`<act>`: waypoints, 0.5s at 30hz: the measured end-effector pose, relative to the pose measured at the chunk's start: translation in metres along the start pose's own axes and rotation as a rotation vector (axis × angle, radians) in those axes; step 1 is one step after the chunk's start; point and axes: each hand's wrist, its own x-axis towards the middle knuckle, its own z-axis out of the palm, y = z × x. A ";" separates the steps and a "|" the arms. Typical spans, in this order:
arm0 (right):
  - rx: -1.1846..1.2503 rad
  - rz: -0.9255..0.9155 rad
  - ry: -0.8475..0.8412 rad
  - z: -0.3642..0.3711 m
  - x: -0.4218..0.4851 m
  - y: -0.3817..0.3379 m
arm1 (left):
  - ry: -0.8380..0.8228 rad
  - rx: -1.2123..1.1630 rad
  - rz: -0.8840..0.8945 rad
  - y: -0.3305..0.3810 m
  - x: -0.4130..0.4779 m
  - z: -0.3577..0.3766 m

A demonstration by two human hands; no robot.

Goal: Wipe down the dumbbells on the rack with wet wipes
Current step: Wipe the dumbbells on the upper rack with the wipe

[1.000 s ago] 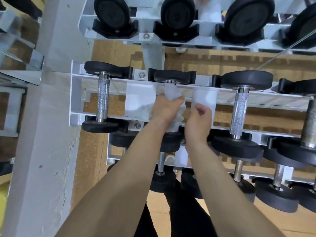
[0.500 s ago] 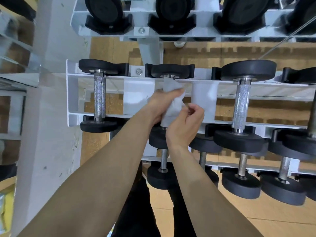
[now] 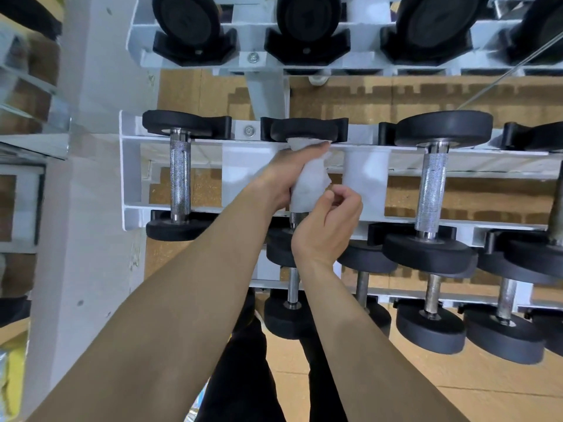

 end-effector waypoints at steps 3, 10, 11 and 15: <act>0.016 0.023 0.004 0.000 0.001 0.000 | -0.062 0.041 -0.052 -0.013 -0.007 -0.008; -0.064 0.019 -0.043 -0.004 0.003 -0.004 | 0.070 0.438 0.041 -0.030 -0.035 -0.004; -0.070 0.018 -0.044 -0.005 0.003 -0.004 | 0.080 0.465 0.051 -0.031 -0.037 -0.001; -0.067 0.020 -0.033 -0.004 0.003 -0.005 | 0.164 0.450 0.047 -0.030 -0.034 0.008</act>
